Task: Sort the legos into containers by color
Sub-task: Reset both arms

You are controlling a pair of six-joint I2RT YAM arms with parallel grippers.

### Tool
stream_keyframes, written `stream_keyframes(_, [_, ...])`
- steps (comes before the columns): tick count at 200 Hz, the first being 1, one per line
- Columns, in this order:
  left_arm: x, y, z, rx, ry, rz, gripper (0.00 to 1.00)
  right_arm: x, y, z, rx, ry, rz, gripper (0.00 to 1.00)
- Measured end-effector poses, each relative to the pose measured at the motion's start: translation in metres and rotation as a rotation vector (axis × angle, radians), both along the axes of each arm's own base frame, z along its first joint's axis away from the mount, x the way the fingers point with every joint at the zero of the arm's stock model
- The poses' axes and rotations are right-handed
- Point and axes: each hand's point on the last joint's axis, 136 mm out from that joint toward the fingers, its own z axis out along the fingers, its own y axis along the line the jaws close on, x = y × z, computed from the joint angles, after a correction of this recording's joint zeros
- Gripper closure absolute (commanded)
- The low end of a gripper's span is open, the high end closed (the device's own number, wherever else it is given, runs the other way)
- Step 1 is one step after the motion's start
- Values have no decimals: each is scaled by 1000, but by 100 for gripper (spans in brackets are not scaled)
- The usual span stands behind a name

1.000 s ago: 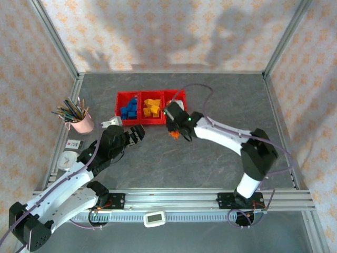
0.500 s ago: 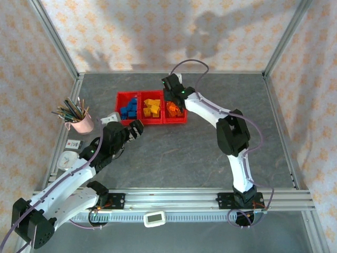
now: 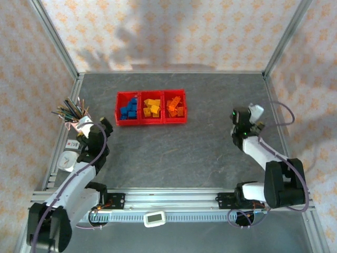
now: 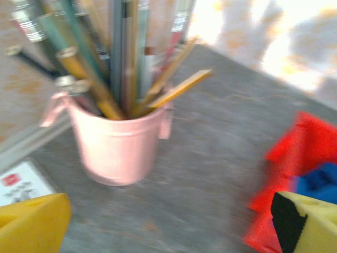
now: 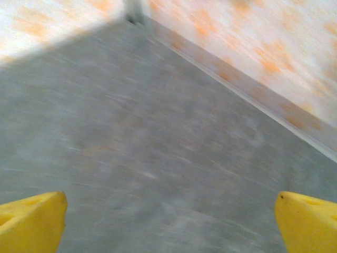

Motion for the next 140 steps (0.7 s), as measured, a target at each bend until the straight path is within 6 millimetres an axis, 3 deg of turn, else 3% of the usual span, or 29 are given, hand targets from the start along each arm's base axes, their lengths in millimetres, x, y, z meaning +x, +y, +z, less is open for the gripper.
stream_keyframes(20, [-2, 12, -23, 55, -14, 5, 1, -25, -15, -43, -8, 26, 3, 0])
stream_keyframes(34, [3, 6, -40, 76, -5, -47, 1, -25, -12, -54, -8, 26, 48, 0])
stream_keyframes(50, [15, -3, -49, 93, -15, -124, 1, -3, 0, -46, 11, -44, 138, 0])
stream_keyframes(72, [32, -14, -42, 132, -74, -200, 0, 26, 24, -23, 24, -175, 294, 0])
stream_keyframes(85, [38, -17, -34, 152, -111, -227, 1, 28, 37, -18, 12, -237, 368, 0])
stream_keyframes(104, [50, -24, -31, 174, -143, -274, 1, 23, 50, -27, 6, -227, 426, 0])
stream_keyframes(128, [56, -25, -42, 184, -120, -285, 1, 25, 54, -18, -12, -264, 449, 0])
stream_keyframes(140, [59, -24, -38, 188, -131, -278, 1, 26, 55, -14, -18, -279, 455, 1])
